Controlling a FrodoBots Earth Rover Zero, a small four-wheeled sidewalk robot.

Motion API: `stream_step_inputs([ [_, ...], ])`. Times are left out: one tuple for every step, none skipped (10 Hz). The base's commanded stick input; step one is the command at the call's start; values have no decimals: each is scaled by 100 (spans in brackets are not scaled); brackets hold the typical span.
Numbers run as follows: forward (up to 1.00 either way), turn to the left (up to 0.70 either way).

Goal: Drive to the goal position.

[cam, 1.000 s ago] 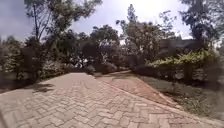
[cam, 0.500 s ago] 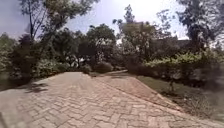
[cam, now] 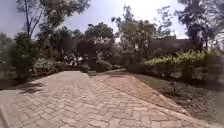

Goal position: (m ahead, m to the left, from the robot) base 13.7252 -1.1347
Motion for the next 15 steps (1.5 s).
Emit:
stream_step_inputs([
  [30,-50],
  [30,-37],
  [30,-2],
  [30,0],
  [30,0],
  [30,-9],
  [30,-13],
  [30,-7],
  [30,-1],
  [30,0],
  [30,0],
  [30,0],
  [30,0],
  [30,0],
  [30,0],
])
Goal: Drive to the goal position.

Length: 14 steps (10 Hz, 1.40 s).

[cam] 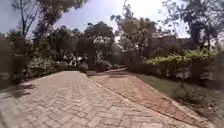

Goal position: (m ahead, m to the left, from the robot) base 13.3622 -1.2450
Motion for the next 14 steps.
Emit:
stream_step_inputs([
  [30,0],
  [30,0],
  [30,0],
  [30,0],
  [30,0],
  [30,0],
  [30,0],
  [30,0],
  [30,0],
  [30,0],
  [30,0],
  [30,0],
  [30,0],
  [30,0],
])
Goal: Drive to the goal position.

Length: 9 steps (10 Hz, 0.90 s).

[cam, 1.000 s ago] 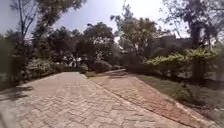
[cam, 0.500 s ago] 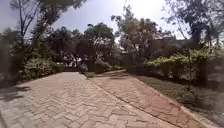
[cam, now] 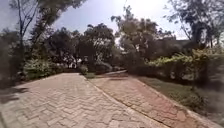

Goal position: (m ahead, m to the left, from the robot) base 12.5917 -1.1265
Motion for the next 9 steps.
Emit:
stream_step_inputs([
  [30,0],
  [30,0],
  [30,0],
  [30,0],
  [30,0],
  [30,0],
  [30,0],
  [30,0],
  [30,0],
])
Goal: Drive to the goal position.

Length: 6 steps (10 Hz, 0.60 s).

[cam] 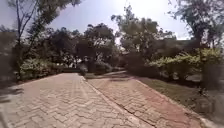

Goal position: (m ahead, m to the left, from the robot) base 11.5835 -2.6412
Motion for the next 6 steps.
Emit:
stream_step_inputs([
  [30,0],
  [30,0],
  [30,0],
  [30,0],
  [30,0],
  [30,0],
])
